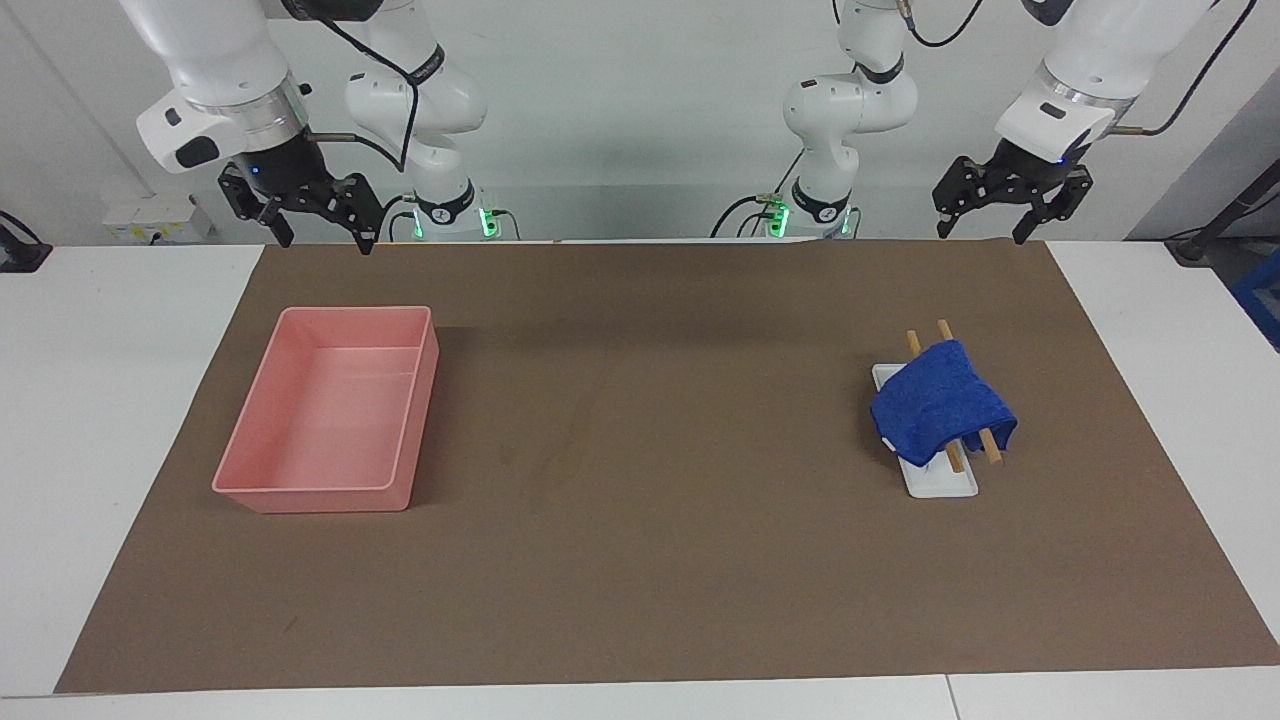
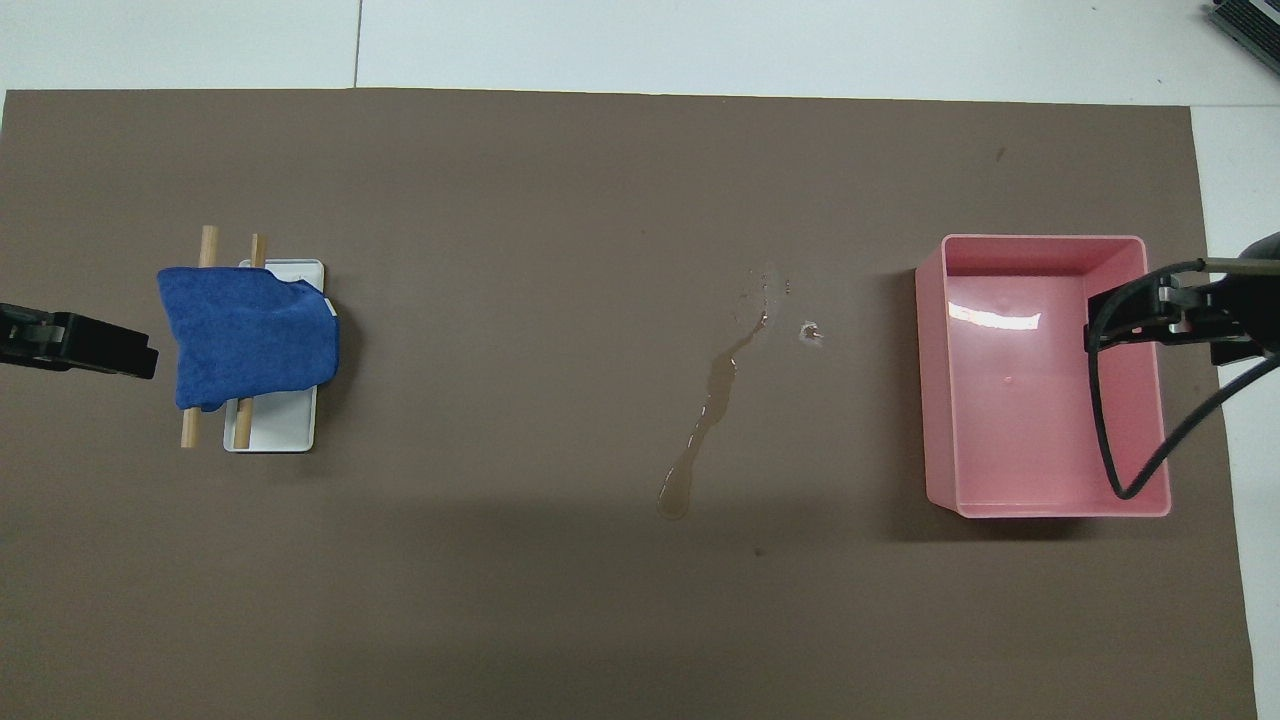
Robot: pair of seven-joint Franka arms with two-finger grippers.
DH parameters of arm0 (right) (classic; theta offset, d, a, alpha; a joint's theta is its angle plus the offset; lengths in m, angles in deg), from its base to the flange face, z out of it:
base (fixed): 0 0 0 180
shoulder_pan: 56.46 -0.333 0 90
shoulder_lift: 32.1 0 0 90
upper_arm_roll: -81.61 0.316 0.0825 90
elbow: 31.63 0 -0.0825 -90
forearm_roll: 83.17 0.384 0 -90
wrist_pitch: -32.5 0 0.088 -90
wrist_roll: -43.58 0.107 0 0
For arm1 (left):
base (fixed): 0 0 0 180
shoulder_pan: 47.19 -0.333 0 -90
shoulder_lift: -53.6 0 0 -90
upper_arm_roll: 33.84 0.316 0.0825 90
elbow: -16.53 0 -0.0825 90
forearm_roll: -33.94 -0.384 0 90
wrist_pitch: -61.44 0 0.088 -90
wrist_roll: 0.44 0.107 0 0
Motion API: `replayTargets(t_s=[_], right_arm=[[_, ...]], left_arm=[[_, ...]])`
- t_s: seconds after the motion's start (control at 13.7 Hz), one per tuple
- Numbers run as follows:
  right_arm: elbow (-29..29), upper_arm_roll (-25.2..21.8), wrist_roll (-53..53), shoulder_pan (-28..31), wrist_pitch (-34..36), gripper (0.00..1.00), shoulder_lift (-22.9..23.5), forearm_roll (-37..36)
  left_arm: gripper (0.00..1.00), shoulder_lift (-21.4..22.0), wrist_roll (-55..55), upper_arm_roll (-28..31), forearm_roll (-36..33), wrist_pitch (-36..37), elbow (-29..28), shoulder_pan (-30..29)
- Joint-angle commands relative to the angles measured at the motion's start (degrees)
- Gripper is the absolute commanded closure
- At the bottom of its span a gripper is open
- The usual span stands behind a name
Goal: Wipe water with towel using both arms
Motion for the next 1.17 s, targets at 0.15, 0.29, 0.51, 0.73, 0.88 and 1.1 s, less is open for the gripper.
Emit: replayTargets(t_s=[0.15,0.29,0.51,0.73,0.88,1.1], right_arm=[[-1.75,0.64,1.21,0.47,-0.06,0.0,-1.36,-0.94],[-1.75,0.55,1.12,0.56,0.03,0.0,-1.36,-0.94],[-1.75,0.55,0.68,0.56,0.29,0.0,-1.36,-0.94],[-1.75,0.46,0.68,1.17,0.38,0.0,-1.36,-0.94],[-1.75,0.38,0.68,1.26,0.38,0.0,-1.27,-0.94],[-1.75,0.38,0.68,1.18,0.29,0.0,-1.36,-0.94]], left_arm=[[0.0,0.46,1.07,-0.01,0.41,1.6,0.66,-0.31],[0.0,0.55,0.64,-0.18,0.41,1.25,0.22,-0.23],[0.0,1.34,0.55,-0.18,0.33,0.81,-1.01,-0.23],[0.0,1.51,0.2,0.08,0.41,-4.88,-3.19,-0.58],[0.0,1.69,-1.2,0.26,0.5,-9.8,-5.83,-1.28],[0.0,-0.58,-3.31,1.48,0.85,-15.17,-7.16,-2.86]])
